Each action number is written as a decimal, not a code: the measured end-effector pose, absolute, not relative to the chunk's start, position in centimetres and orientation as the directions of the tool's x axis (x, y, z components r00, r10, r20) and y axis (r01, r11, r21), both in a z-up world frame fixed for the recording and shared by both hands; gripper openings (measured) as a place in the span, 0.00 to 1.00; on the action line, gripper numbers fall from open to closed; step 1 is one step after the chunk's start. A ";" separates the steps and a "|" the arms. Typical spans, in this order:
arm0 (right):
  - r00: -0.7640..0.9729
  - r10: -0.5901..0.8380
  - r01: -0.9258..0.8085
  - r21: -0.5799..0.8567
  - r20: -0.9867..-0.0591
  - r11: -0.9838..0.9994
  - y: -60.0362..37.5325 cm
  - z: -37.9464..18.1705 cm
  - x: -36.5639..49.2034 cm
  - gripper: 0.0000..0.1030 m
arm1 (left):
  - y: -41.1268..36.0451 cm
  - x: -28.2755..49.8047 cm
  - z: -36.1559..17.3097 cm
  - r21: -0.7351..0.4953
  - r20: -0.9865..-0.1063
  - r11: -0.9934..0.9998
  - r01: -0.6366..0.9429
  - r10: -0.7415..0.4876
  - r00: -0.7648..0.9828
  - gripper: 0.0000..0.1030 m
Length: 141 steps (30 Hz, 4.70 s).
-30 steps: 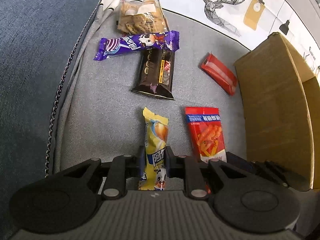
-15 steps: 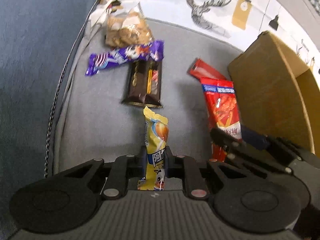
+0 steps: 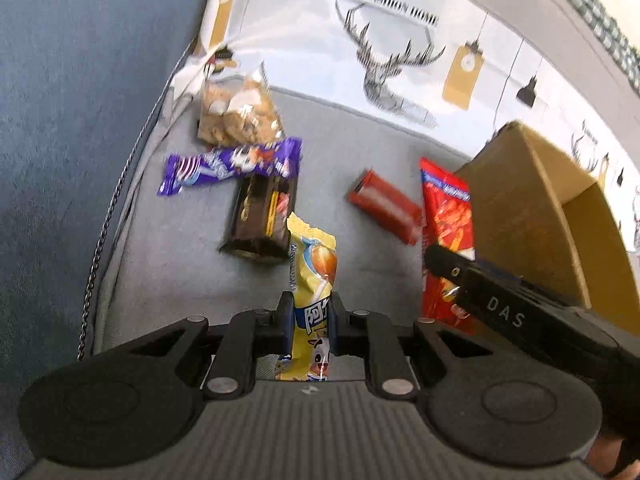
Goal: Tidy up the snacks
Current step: 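Lift both held packs and carry them over the cardboard box, then open both grippers above the box to drop the two packs, then move both tools back toward the remaining snacks on the sofa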
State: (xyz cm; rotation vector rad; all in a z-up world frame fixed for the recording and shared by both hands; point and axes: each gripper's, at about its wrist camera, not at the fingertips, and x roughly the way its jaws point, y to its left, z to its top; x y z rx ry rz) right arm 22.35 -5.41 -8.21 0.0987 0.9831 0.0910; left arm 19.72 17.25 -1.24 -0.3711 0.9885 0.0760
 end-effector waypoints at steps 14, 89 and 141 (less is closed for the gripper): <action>0.743 0.339 -0.247 0.235 -0.576 0.940 -8.7 3.3 17.9 0.43 | 13.0 15.6 6.1 -0.312 -0.595 0.939 -0.148 -0.072 0.800 0.17; 0.861 -0.187 0.179 -0.062 -0.473 0.982 -29.3 5.7 12.6 0.70 | -4.3 16.3 7.0 -0.318 -0.355 0.869 0.378 -0.479 0.803 0.57; 0.856 -0.059 0.102 0.056 -0.513 0.993 -15.6 4.0 16.4 0.72 | 9.5 19.3 7.3 -0.318 -0.601 0.947 0.049 -0.241 0.762 0.11</action>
